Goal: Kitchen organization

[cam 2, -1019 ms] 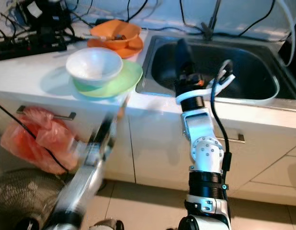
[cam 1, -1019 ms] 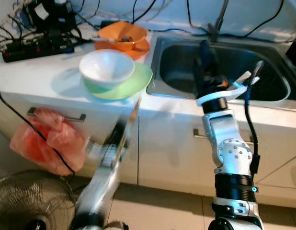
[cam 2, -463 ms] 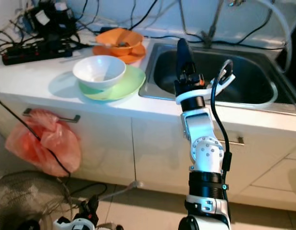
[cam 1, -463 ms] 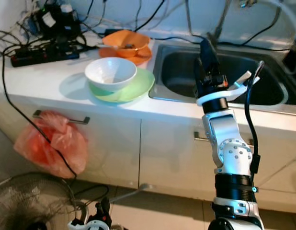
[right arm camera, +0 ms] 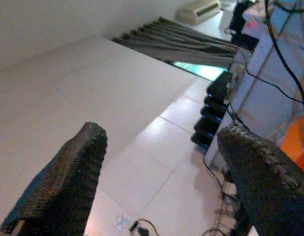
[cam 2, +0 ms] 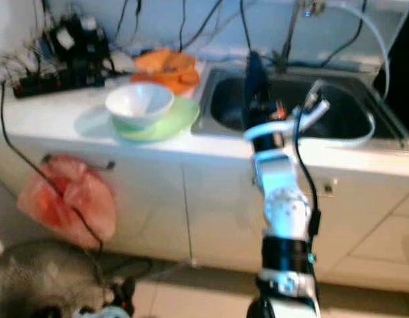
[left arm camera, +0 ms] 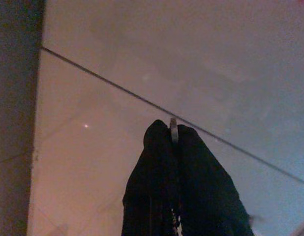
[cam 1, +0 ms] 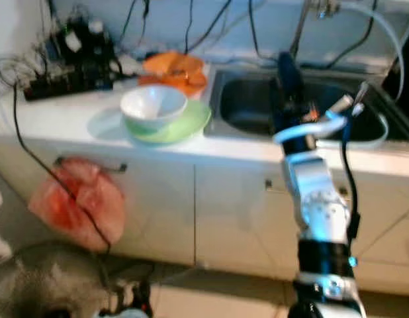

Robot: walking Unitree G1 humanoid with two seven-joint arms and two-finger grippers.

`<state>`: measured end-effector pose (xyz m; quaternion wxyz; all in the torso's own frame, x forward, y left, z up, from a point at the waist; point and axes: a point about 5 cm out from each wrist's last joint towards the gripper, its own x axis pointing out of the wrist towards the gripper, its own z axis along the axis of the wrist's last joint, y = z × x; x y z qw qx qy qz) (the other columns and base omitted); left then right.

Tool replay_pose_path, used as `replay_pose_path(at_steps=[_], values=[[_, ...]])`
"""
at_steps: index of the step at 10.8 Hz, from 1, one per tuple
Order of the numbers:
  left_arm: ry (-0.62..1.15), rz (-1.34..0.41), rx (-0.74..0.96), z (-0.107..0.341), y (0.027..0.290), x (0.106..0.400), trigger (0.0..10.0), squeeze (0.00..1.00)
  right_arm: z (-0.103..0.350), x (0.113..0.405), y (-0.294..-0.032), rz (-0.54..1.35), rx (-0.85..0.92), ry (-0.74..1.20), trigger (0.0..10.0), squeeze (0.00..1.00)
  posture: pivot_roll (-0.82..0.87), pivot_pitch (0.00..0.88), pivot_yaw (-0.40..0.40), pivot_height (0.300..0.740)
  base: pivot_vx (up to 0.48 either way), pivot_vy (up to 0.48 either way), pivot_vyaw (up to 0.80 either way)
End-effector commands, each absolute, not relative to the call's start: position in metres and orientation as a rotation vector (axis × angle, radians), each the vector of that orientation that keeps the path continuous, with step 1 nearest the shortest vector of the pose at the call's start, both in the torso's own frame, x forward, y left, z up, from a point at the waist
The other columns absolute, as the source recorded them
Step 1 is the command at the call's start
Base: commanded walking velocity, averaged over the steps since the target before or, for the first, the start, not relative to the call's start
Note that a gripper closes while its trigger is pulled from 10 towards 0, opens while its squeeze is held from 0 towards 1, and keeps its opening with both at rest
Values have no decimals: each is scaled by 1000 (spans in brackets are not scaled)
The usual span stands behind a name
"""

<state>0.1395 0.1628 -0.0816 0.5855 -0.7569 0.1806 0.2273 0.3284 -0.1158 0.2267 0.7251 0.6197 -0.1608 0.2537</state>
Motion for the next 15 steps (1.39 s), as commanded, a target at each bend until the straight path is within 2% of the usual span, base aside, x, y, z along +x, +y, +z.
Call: replay_pose_path(at_steps=[1, 2, 3, 13, 14, 15], values=[[-77, -740, -1764, 255, 3, 340, 10000, 0, 238, 327, -95, 615, 1453, -367, 10000, 0, 103, 165, -37, 740, 0, 0, 0], [-77, -740, -1764, 255, 3, 340, 10000, 0, 238, 327, -95, 615, 1453, -367, 10000, 0, 103, 165, -37, 740, 0, 0, 0], [-72, -744, -1765, 255, 2, 340, 10000, 0, 238, 327, -95, 618, 1454, -368, 10000, 0, 103, 0, 0, 740, 0, 0, 0], [-72, -744, -1765, 255, 2, 340, 10000, 0, 238, 327, -95, 618, 1454, -368, 10000, 0, 103, 0, 0, 740, 0, 0, 0], [-58, -650, -1643, 238, 10, 348, 10000, 0, 237, 326, -93, 618, 1456, -363, 10000, 0, 112, 181, -32, 740, 0, 0, 0], [-58, -650, -1643, 238, 10, 348, 10000, 0, 237, 326, -93, 618, 1456, -363, 10000, 0, 112, 181, -32, 740, 0, 0, 0]])
